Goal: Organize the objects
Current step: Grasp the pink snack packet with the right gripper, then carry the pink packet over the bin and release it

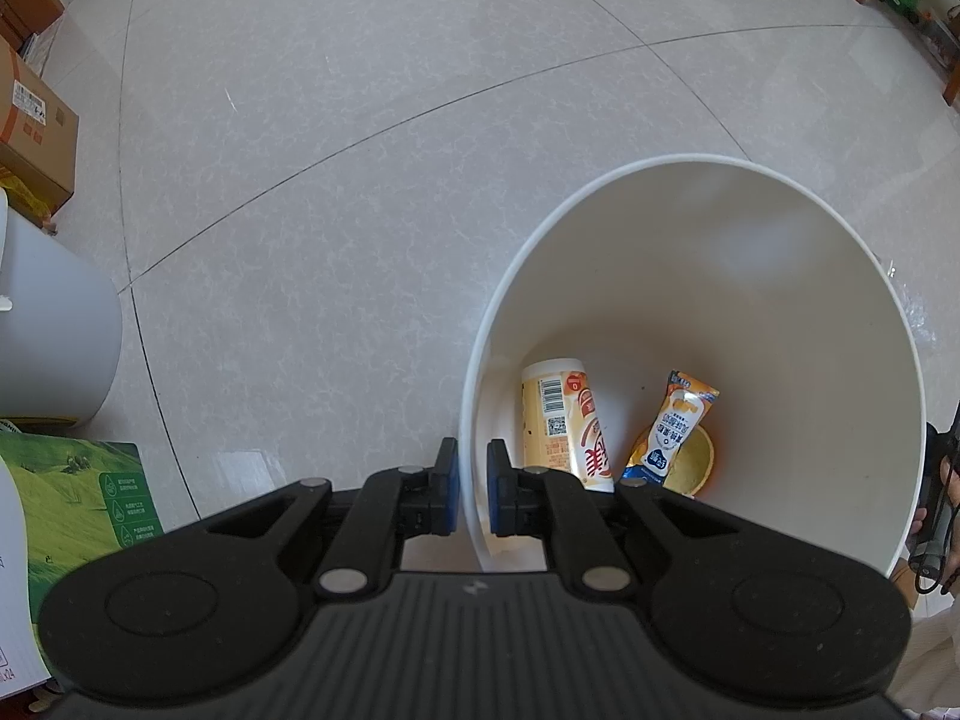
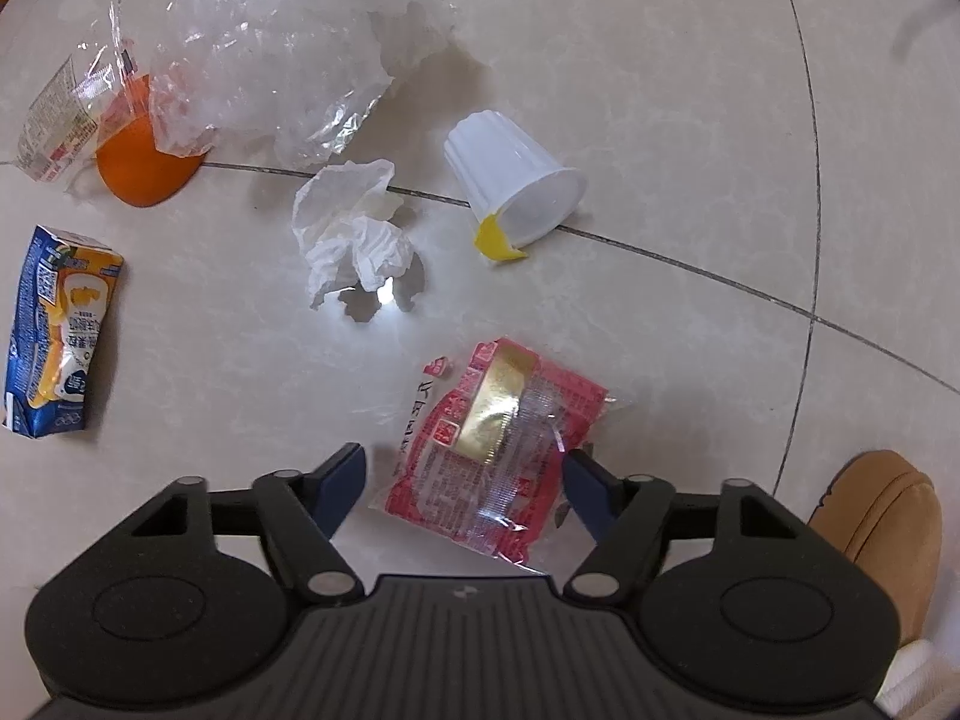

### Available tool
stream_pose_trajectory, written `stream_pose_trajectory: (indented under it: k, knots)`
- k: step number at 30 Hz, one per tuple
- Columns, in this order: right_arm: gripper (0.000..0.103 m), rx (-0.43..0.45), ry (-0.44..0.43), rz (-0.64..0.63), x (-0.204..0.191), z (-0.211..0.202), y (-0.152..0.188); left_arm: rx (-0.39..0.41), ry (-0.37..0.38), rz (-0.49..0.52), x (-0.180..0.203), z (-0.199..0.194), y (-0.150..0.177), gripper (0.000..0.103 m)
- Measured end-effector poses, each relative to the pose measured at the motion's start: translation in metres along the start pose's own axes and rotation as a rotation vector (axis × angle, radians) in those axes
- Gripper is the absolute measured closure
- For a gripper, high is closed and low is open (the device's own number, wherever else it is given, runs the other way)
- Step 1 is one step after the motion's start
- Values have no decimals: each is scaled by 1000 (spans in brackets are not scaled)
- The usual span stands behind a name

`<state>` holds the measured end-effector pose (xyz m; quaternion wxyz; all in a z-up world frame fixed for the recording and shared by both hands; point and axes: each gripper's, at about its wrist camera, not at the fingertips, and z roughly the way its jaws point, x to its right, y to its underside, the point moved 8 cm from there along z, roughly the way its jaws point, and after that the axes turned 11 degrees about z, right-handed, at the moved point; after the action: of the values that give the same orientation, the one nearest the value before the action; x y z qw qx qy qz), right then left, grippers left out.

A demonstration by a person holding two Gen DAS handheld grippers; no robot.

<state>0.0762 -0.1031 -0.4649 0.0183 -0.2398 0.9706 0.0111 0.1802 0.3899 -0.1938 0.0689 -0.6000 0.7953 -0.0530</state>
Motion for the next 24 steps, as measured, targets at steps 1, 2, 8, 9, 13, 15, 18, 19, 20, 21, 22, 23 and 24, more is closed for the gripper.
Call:
stream_pose_trajectory:
  k: [1, 2, 8, 9, 13, 15, 18, 19, 20, 21, 22, 23, 24]
  knots:
    - [37, 2, 8, -3, 1, 0, 0, 0, 0, -1, 0, 0, 0, 96]
    - [40, 3, 14, -6, 2, 0, 1, 0, 0, -1, 0, 0, 0, 96]
    - [52, 2, 31, -30, -1, 0, 3, 0, -1, 0, 0, 0, 0, 96]
    - [55, 3, 37, -37, -2, -1, 3, 0, -1, 0, 0, 0, 0, 96]
    - [59, -2, 62, -54, -5, -4, 6, 0, -2, 2, 1, 0, 0, 96]
    - [61, -7, 65, -66, -9, -8, 7, -1, -2, 0, 0, 0, 0, 96]
    - [61, 9, 45, -91, -18, -20, 9, 0, -4, 4, 0, 0, 0, 96]
    - [61, 14, 37, -97, -22, -24, 8, -1, -5, 5, 1, 0, 0, 96]
    - [61, 19, 30, -110, -27, -29, 9, 0, -4, 4, 1, 0, 0, 96]
    - [61, 22, 25, -126, -32, -34, 9, -1, -3, 3, 1, 0, 0, 96]
    - [61, 25, 19, -144, -39, -39, 9, -1, -2, 3, 1, 0, 0, 96]
    - [61, 33, 13, -165, -45, -46, 9, -1, -1, 2, 1, 0, 0, 96]
    - [61, 38, 7, -186, -51, -53, 10, -1, -2, 2, 1, 0, 0, 96]
